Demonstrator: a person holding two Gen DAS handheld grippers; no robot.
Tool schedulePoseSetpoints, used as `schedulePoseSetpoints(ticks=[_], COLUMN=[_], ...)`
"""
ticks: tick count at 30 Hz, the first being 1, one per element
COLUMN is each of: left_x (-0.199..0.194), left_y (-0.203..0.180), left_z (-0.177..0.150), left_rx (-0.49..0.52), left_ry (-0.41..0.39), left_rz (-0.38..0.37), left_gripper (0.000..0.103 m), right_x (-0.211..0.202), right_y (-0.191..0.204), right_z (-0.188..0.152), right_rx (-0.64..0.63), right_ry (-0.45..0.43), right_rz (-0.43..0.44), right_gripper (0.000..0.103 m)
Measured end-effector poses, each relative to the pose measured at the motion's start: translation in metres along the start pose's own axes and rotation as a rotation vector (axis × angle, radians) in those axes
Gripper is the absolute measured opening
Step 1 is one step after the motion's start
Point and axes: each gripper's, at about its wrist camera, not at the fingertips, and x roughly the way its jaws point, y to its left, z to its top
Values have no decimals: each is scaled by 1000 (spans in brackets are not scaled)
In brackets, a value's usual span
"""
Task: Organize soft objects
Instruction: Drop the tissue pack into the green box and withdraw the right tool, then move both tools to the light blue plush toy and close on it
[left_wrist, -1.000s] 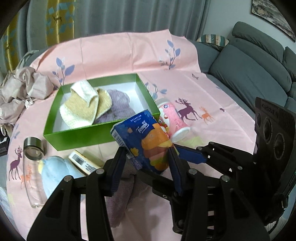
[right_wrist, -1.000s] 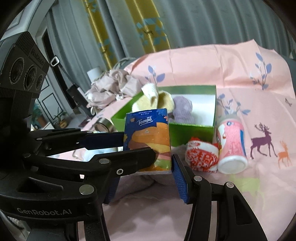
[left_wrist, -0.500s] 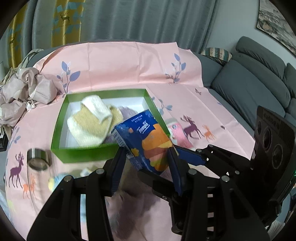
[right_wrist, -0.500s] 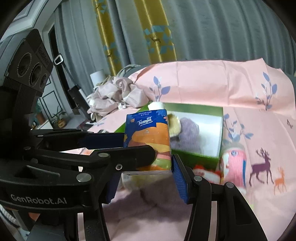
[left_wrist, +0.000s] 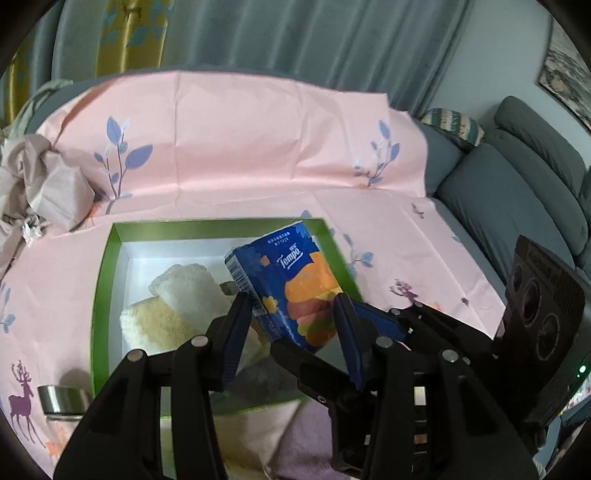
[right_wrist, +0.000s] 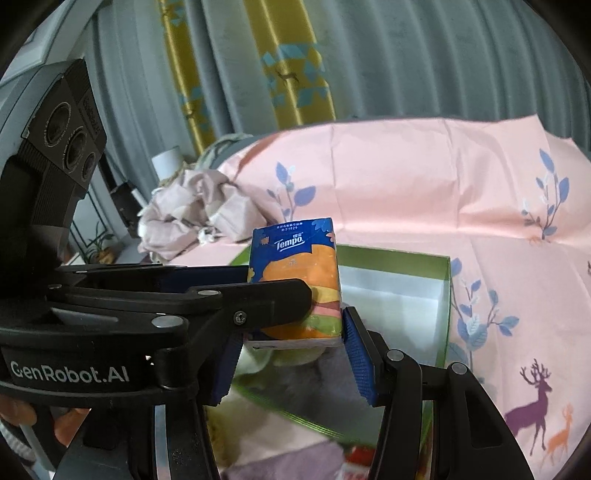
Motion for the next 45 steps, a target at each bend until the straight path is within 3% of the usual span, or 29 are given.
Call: schedulePoseSetpoints(ticks=[6,7,9,11,13,20,32,45], left_x=[33,37,40,38,34,3,-38,-59], left_y=[16,18,23,25,27,31,8,-15], left_z=[-2,-2,-3,-4,-4,-12,-52,-107], left_rx=[-37,-42,-51,-49,-48,-46,2,-13], left_ry=[66,73,84,76,71,14,-16,-1], left_rz=[34,49,68,91,106,157,203,151], left_gripper=[49,52,73,82,87,102,102,102], right_x=[35,39,44,45,40,-1,-70,-87], right_y=[-13,-15,-18,-21,-25,-37,-41,-25], right_z=[-8,-10,-12,-13,-15,-21,-56,-113], right_rx=[12,17,22,26,29,29,79,107], right_ry=[89,104,122,135,136,96,54,120], right_rz=[-25,-25,-44,-67,-86,-133,-163,-125], right_gripper=[55,55,57,60,65,65,65,65])
